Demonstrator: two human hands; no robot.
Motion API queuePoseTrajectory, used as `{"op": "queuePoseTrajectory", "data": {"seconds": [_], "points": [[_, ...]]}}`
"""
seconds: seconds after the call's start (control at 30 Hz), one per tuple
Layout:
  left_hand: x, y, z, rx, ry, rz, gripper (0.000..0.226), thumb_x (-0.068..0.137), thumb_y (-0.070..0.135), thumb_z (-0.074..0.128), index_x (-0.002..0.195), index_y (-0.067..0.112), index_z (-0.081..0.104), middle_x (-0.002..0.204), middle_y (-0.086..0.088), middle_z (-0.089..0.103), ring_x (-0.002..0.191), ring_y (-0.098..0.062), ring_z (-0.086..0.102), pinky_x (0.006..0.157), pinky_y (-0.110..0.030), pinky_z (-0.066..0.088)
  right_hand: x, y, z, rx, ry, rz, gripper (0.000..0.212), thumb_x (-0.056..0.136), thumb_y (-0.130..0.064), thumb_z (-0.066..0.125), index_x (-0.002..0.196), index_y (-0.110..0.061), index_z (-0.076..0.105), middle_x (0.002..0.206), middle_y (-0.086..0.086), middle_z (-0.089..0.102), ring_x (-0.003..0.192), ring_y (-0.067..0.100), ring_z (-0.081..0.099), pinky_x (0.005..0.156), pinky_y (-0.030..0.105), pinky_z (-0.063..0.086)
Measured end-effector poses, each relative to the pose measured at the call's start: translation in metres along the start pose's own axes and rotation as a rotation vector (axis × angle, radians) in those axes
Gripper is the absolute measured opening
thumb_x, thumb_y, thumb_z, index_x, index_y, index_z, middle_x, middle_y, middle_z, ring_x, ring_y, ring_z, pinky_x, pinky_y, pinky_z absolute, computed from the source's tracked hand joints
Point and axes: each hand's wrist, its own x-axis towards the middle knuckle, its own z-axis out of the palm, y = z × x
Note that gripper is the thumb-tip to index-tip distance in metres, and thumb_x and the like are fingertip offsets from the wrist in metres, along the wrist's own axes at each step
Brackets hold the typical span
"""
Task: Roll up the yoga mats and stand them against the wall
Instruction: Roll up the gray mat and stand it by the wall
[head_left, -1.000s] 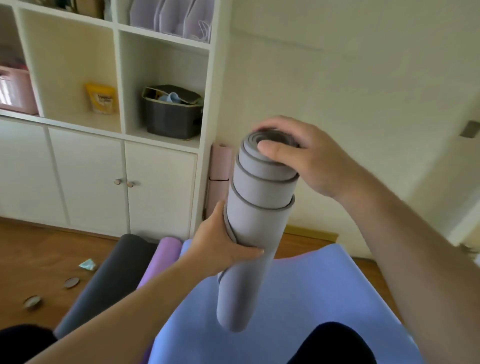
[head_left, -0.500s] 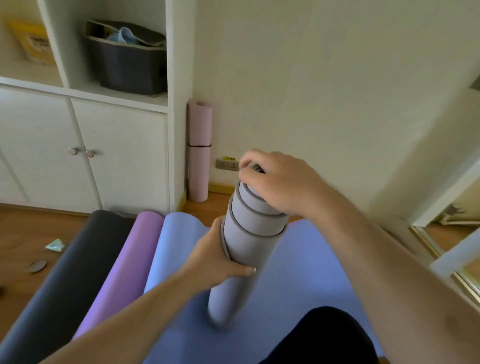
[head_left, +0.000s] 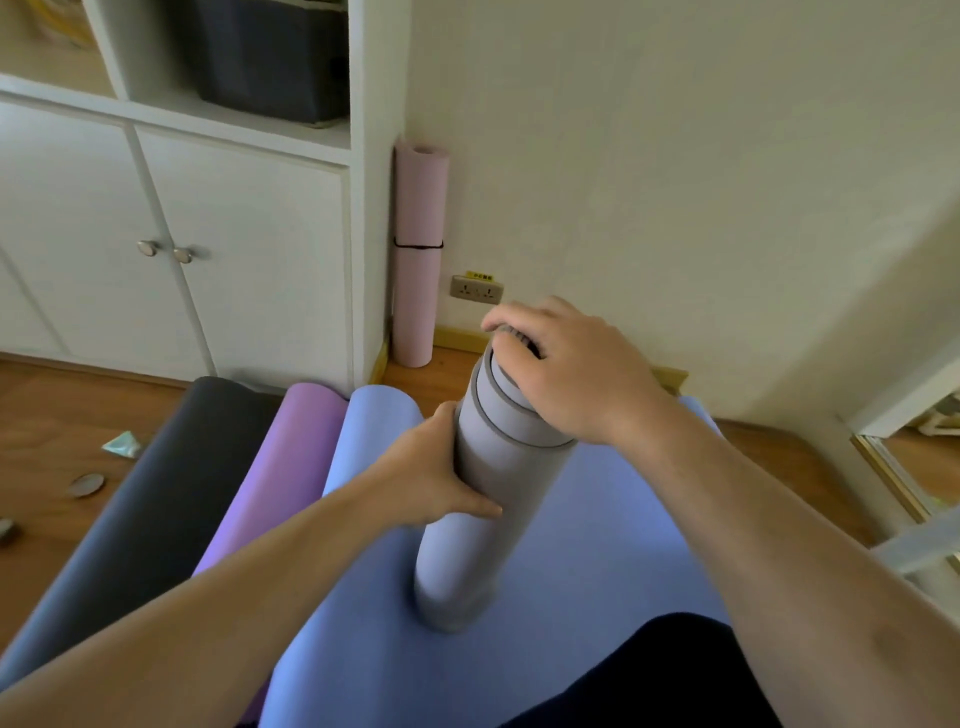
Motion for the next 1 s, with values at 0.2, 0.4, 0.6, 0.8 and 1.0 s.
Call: {"op": "queuePoseTrajectory", "data": {"seconds": [0.2, 0.4, 0.6, 0.8, 1.0], "points": [[0.014, 0.010, -0.016, 0.303, -0.121, -0.073, 0.046, 0.078, 0.018, 0.082, 0.113, 0.016, 0.051, 0.094, -0.003, 0.068, 0.084, -0.021, 0.067, 0.067, -0.038, 0.060, 0.009, 0.013, 0.010, 0.020, 0.023, 0.052, 0.025, 0.103, -0.047, 0.039, 0.108, -0.044, 0.064, 0.108, -0.010, 0.058, 0.101, 0.023, 0.058, 0.092, 0.042, 0.050], [0.013, 0.044, -0.026, 0.492, 0.109, -0.144, 0.026, 0.087, -0.007, 0.048, 0.066, 0.008, 0.045, 0.063, -0.005, 0.048, 0.055, -0.018, 0.041, 0.047, -0.025, 0.034, 0.012, 0.008, 0.013, -0.013, -0.010, 0.077, 0.039, 0.096, -0.048, 0.030, 0.120, -0.054, 0.061, 0.114, -0.006, 0.057, 0.113, 0.029, 0.053, 0.101, 0.046, 0.047], [0.007, 0.055, -0.039, 0.281, 0.216, -0.141, 0.025, 0.087, -0.006, 0.050, 0.065, 0.007, 0.046, 0.065, -0.008, 0.052, 0.058, -0.021, 0.045, 0.045, -0.025, 0.036, 0.007, -0.004, 0.009, -0.102, -0.051, 0.089, 0.030, 0.103, -0.041, 0.034, 0.109, -0.040, 0.063, 0.108, 0.000, 0.054, 0.110, 0.032, 0.049, 0.097, 0.046, 0.045], [-0.003, 0.080, -0.052, 0.197, 0.299, -0.104, 0.026, 0.084, -0.007, 0.049, 0.064, 0.009, 0.042, 0.062, -0.005, 0.046, 0.055, -0.018, 0.038, 0.034, -0.017, 0.026, 0.009, -0.006, 0.002, -0.136, -0.072, 0.049, 0.035, 0.103, -0.044, 0.032, 0.130, -0.048, 0.054, 0.126, 0.000, 0.056, 0.122, 0.031, 0.048, 0.103, 0.051, 0.046], [0.000, 0.072, -0.049, 0.196, 0.337, -0.115, 0.031, 0.086, -0.002, 0.053, 0.061, 0.011, 0.041, 0.058, -0.002, 0.042, 0.053, -0.017, 0.034, 0.033, -0.017, 0.024, 0.005, -0.005, 0.026, -0.187, -0.098, 0.049, 0.040, 0.108, -0.044, 0.030, 0.142, -0.033, 0.046, 0.138, 0.008, 0.052, 0.128, 0.036, 0.046, 0.101, 0.050, 0.046]]}}
